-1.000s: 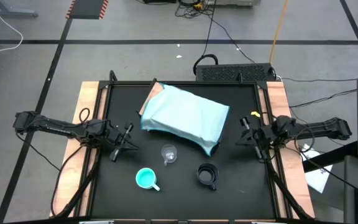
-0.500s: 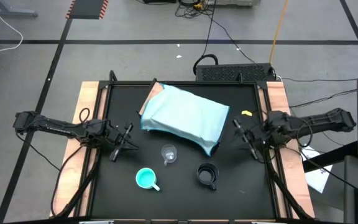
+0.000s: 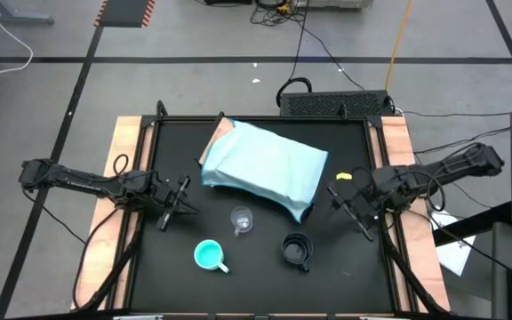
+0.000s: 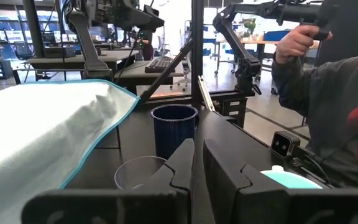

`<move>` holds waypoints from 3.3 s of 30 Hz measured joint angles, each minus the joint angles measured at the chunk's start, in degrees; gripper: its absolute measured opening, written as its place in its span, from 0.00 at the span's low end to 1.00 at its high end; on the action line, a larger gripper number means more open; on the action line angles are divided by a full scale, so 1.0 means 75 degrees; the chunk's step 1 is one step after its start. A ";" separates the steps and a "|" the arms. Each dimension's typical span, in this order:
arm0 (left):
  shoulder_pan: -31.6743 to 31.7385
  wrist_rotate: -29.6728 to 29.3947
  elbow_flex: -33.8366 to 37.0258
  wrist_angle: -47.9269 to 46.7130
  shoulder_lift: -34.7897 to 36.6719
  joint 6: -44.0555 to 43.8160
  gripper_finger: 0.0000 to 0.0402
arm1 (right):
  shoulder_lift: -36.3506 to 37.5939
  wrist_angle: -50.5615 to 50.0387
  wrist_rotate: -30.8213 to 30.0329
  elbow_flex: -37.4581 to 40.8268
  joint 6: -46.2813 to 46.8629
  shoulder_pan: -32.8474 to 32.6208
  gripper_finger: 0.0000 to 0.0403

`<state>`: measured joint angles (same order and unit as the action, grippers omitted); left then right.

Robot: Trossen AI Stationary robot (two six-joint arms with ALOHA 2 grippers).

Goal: Stack small to large cups/mugs on shelf
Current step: Put the dark blue mug on the shelf

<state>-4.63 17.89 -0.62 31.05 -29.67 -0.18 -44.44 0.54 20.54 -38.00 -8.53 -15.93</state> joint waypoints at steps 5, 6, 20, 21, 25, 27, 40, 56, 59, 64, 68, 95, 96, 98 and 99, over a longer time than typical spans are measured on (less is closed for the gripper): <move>-0.0002 -0.0366 0.0000 0.0000 0.0003 0.0002 0.09 | -0.0200 -0.0091 -0.1090 -0.0006 -0.0218 -0.0358 0.45; 0.0000 -0.0475 0.0002 0.0000 0.0000 0.0002 0.09 | -0.0257 -0.0081 -0.1156 -0.0006 -0.0207 -0.0386 0.45; -0.0001 -0.0857 0.0001 0.0000 0.0003 0.0008 0.09 | -0.2598 -0.2375 -0.2793 -0.2145 0.0642 -0.0679 0.52; -0.0001 -0.0857 0.0003 0.0000 0.0000 0.0008 0.09 | -0.2791 -0.2519 -0.2793 -0.2323 0.0644 -0.0725 0.52; 0.0001 -0.0860 0.0003 -0.0003 0.0000 0.0000 0.09 | -0.3438 -0.3093 -0.2793 -0.3000 0.0634 -0.0890 0.54; -0.0001 -0.0855 0.0000 -0.0003 0.0003 -0.0003 0.09 | -0.3746 -0.3381 -0.2790 -0.3291 0.0606 -0.0947 0.54; -0.0002 -0.0846 0.0001 -0.0006 0.0000 -0.0053 0.09 | -0.5212 -0.4470 -0.2726 -0.4264 0.0611 -0.0821 0.54; -0.0002 -0.0819 0.0001 -0.0006 0.0000 -0.0105 0.09 | -0.6276 -0.4250 -0.2714 -0.4266 0.0363 -0.0710 0.54; -0.0002 -0.0809 0.0000 -0.0006 0.0000 -0.0105 0.09 | -0.6418 -0.4238 -0.2709 -0.4266 0.0280 -0.0715 0.54; -0.0002 -0.0790 0.0000 -0.0006 0.0002 -0.0105 0.09 | -0.6656 -0.4223 -0.2709 -0.4266 0.0233 -0.0718 0.54; -0.0002 -0.0789 0.0001 -0.0006 0.0000 -0.0102 0.09 | -0.6689 -0.4211 -0.2709 -0.4266 0.0223 -0.0713 0.54; -0.0002 -0.0781 0.0000 -0.0067 0.0003 -0.0090 0.09 | -0.6689 -0.4107 -0.2714 -0.3885 0.0321 -0.0520 0.50; -0.0002 -0.0781 0.0000 -0.0099 0.0000 -0.0090 0.09 | -0.6689 -0.4107 -0.2712 -0.3885 0.0383 -0.0520 0.50; -0.0002 -0.0781 0.0000 -0.0140 0.0000 -0.0091 0.09 | -0.6689 -0.4124 -0.2712 -0.3885 0.0442 -0.0517 0.49; -0.0002 -0.0781 0.0000 -0.0152 0.0001 -0.0091 0.09 | -0.6689 -0.4136 -0.2712 -0.3885 0.0445 -0.0517 0.48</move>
<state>-4.64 12.03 -0.62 29.91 -29.66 -0.86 -94.61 -30.48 0.21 -67.13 -5.19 -19.81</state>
